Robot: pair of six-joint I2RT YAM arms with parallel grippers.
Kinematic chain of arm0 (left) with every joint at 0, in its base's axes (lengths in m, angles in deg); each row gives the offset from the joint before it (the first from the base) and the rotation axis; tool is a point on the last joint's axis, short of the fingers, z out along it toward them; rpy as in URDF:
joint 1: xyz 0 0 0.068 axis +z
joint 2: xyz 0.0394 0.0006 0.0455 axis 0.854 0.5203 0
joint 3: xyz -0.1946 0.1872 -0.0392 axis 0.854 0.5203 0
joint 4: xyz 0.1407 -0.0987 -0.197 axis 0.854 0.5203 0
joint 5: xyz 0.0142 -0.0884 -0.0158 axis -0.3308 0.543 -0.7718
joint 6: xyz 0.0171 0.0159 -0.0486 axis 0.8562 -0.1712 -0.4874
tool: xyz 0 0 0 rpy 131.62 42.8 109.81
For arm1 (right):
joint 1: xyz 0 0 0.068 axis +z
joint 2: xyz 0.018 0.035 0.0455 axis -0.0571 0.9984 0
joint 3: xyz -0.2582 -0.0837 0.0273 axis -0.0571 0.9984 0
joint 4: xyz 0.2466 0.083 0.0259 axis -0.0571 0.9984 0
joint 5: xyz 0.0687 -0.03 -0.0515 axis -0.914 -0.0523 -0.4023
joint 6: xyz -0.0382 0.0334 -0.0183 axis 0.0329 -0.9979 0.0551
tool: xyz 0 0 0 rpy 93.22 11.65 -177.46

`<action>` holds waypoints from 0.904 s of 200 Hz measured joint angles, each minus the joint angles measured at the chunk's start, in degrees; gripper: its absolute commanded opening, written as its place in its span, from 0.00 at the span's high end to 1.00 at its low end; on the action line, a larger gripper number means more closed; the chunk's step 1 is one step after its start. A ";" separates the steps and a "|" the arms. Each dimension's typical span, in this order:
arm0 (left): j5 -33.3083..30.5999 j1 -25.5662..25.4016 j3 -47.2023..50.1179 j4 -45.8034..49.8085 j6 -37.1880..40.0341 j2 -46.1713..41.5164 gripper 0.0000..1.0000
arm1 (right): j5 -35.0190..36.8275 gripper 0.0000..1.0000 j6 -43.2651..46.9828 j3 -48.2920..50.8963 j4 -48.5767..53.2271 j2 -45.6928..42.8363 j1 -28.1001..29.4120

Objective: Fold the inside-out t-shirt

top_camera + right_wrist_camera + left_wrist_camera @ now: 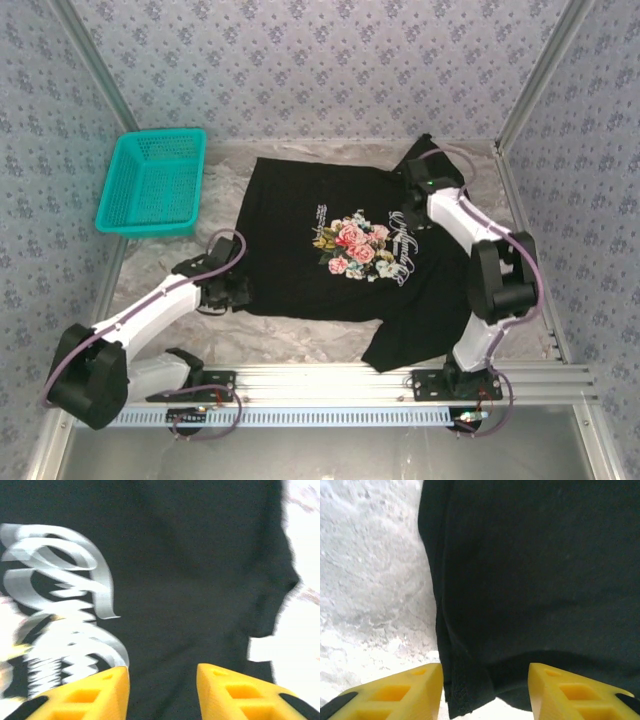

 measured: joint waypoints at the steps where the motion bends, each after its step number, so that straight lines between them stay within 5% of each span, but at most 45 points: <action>1: 0.00 -0.02 0.02 0.02 -0.09 0.07 0.48 | -0.46 0.55 0.00 0.24 -0.22 -0.39 0.48; 65: -1.38 -0.35 1.55 0.52 -1.22 3.72 0.59 | -24.72 0.43 0.24 14.51 -7.43 -4.87 23.80; 131: -0.96 -0.35 2.84 -2.75 -0.66 5.49 0.78 | -29.55 0.34 6.71 15.26 -16.35 -3.10 37.94; 159: -0.87 -0.35 2.89 -3.56 -0.44 5.73 0.82 | -29.79 0.39 8.85 13.77 -19.71 1.86 40.65; 181: -0.68 -0.35 2.89 -4.04 -0.15 5.79 0.86 | -29.94 0.65 9.75 12.87 -21.66 5.70 42.23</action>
